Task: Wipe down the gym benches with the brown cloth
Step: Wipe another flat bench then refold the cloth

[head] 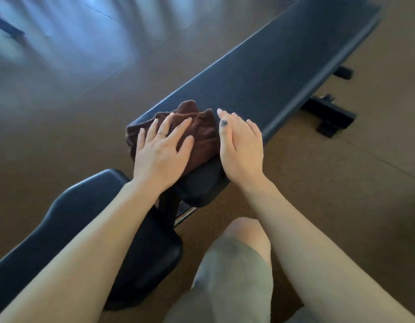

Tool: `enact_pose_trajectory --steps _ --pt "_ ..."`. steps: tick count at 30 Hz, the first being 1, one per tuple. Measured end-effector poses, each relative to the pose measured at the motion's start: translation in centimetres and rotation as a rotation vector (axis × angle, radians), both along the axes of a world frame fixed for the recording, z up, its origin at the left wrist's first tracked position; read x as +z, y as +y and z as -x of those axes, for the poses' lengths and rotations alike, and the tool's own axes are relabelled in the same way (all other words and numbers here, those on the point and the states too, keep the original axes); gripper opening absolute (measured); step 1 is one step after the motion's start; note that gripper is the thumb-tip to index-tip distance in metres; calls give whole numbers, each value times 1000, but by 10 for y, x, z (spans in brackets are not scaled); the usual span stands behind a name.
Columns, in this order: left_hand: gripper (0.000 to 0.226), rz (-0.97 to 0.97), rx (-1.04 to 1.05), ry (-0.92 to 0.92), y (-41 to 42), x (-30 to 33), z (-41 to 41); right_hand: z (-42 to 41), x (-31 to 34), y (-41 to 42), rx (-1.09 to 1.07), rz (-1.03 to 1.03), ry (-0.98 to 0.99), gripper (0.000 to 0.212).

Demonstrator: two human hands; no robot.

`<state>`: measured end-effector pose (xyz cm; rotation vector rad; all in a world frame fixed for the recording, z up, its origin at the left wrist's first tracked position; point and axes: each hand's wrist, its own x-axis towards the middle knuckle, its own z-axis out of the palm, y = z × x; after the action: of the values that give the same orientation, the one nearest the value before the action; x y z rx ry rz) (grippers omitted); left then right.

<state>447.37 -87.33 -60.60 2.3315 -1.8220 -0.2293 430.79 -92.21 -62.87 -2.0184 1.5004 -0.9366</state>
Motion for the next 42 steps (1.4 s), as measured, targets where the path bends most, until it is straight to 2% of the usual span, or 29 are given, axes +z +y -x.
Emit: enact_pose_trajectory --steps 5,8,12,14,18,21,23,25,27,29,33,37,39,42 --pt "53 -57 -56 -27 -91 3 -21 -9 0 2 -135 58 105 45" --pt "55 -79 -107 -15 -99 5 -17 -9 2 3 -159 57 97 50" --pt "61 -19 -286 -31 -28 6 -25 -8 3 4 -156 94 46 48" --pt "59 -47 -337 -22 -5 6 -31 -9 0 3 -163 114 15 49" --pt "54 -49 -358 -55 -38 5 -30 -11 -1 4 -197 130 -7 50" --pt "51 -44 -362 -27 -88 7 -15 -12 2 6 -175 55 -8 57" --pt "51 -53 -345 -20 -104 8 -7 -5 3 1 -165 42 60 59" --pt "54 -81 -342 -23 -89 9 -2 15 -1 -13 -263 7 125 61" --pt "57 -73 -375 -32 -51 10 6 37 -5 -34 -381 -169 22 64" --pt "60 -75 -424 -38 -16 12 17 46 -11 -49 -367 -270 -161 62" --pt "57 -63 -446 -39 -27 8 25 40 -23 -53 -364 -220 -328 66" --pt "52 -52 -452 -19 -105 6 49 44 -33 -57 -336 -210 -282 56" --pt "52 -65 -414 -24 -123 5 60 46 -29 -58 -330 -247 -350 56" --pt "55 -61 -440 -38 -80 6 54 40 -14 -56 -368 -279 -496 62"
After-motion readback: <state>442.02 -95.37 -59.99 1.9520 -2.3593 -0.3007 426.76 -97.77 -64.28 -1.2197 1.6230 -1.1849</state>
